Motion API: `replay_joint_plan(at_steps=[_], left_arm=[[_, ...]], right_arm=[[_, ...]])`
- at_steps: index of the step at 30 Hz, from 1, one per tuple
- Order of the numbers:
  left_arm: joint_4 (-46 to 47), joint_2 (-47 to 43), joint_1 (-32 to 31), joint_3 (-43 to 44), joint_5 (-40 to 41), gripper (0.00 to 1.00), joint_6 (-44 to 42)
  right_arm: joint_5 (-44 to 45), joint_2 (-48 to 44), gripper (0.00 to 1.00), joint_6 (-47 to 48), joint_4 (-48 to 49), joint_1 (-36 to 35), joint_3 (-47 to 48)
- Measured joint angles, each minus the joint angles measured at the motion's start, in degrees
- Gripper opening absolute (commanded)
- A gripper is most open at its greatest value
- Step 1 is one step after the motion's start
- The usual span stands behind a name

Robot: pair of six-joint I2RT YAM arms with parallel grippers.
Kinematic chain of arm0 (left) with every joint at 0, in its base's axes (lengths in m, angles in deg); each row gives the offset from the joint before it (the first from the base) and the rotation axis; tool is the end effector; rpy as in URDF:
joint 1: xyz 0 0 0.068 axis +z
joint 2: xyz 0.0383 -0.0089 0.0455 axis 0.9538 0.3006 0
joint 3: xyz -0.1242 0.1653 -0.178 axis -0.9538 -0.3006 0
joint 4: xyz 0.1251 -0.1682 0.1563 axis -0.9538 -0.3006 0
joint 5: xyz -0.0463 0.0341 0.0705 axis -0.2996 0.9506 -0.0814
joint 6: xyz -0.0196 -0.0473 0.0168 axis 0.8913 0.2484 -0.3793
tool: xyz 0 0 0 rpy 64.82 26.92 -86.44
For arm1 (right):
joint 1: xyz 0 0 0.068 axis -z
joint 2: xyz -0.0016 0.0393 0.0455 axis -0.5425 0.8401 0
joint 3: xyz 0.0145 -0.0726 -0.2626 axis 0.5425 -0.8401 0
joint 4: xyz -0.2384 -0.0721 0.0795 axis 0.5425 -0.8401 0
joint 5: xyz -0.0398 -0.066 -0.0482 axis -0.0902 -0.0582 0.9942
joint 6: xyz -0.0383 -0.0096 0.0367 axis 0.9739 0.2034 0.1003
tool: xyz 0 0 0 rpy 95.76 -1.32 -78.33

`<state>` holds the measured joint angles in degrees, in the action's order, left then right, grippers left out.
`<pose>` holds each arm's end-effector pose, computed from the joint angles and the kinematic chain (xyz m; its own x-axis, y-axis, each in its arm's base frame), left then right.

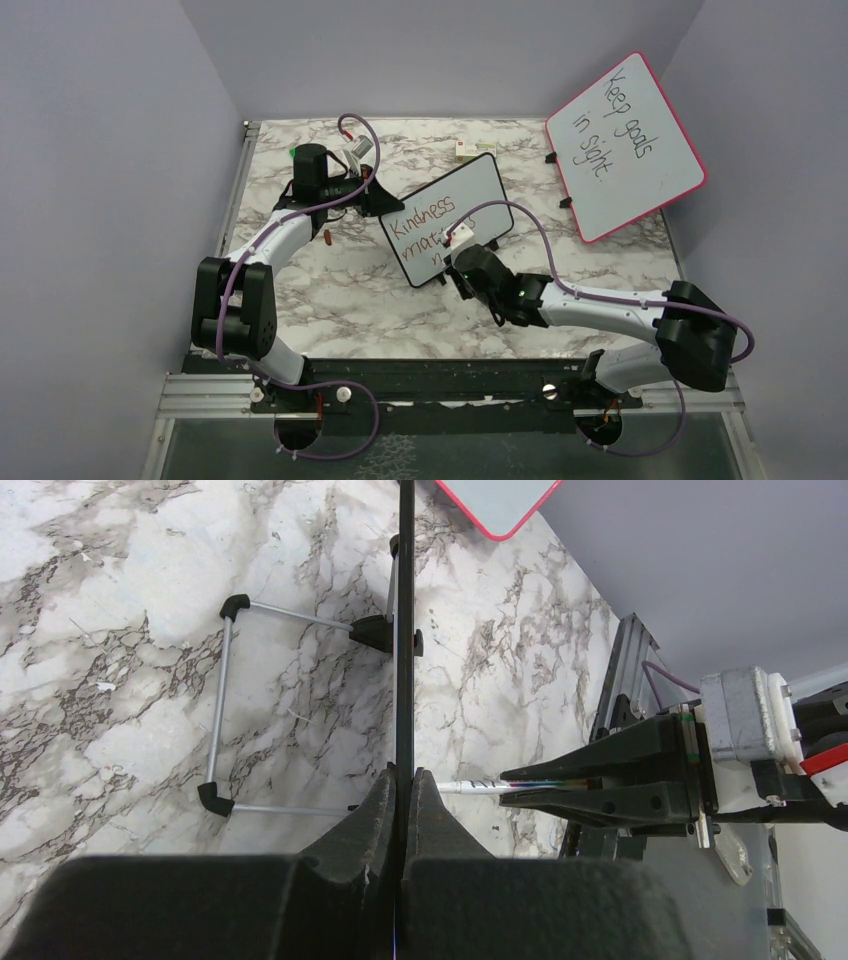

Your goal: Write a sentence on the whiteboard

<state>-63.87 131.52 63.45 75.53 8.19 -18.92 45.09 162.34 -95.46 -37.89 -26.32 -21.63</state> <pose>0.3307 -0.0838 0.2616 -0.6311 -0.0363 -0.7748 0.7071 0.3836 -0.5939 0.1591 0.2381 0.2140 -0.3913 -0.3772 -0.8394 -0.5590 0.8220 -0.1088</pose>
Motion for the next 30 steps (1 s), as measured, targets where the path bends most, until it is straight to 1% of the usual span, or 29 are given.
replay_joint_plan(at_steps=[13, 30], left_arm=[[-0.09, -0.09, 0.0, 0.0, 0.0, 0.0, -0.02], [-0.09, -0.09, 0.0, 0.0, 0.0, 0.0, -0.02]], right_arm=[[0.04, 0.22, 0.01, 0.09, -0.37, 0.0, 0.0], [3.13, 0.17, 0.01, 2.62, 3.39, 0.0, 1.09]])
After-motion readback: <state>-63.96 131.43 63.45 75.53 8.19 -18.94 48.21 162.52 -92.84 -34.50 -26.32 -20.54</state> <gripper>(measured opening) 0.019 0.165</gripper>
